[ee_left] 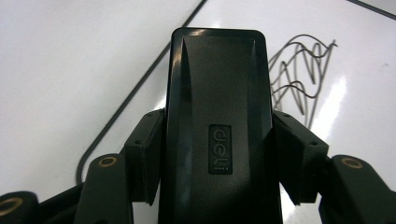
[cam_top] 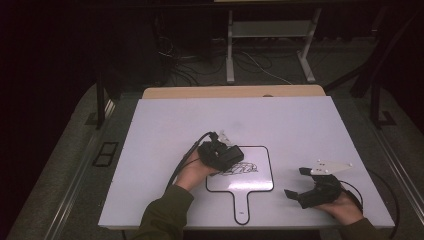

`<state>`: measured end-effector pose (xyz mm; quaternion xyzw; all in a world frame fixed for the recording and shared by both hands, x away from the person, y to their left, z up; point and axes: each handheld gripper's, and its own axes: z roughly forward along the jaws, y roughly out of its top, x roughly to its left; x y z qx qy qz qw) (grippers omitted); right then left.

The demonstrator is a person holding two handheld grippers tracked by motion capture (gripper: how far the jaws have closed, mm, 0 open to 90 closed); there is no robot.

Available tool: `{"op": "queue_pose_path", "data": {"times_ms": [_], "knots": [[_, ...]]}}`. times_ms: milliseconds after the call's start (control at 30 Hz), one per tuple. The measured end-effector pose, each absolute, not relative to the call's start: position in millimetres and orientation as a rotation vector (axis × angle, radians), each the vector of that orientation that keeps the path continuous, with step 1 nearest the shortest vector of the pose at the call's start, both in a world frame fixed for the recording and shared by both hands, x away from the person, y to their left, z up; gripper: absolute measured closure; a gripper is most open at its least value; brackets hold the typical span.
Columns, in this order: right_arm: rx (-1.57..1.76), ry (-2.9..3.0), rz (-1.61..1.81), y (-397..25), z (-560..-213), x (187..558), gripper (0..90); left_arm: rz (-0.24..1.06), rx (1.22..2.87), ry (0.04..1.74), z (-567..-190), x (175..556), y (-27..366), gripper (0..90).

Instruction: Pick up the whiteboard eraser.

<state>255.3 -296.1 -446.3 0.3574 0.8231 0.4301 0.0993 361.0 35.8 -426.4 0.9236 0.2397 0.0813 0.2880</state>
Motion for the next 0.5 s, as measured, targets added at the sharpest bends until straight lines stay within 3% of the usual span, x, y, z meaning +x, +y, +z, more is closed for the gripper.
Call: {"op": "queue_pose_path", "data": {"times_ms": [500], "knots": [[1.055,2.437,1.268,-296.0,-446.5,255.5,0.0,0.205,2.498,0.544,-425.6,339.8,18.6,39.3]]}}
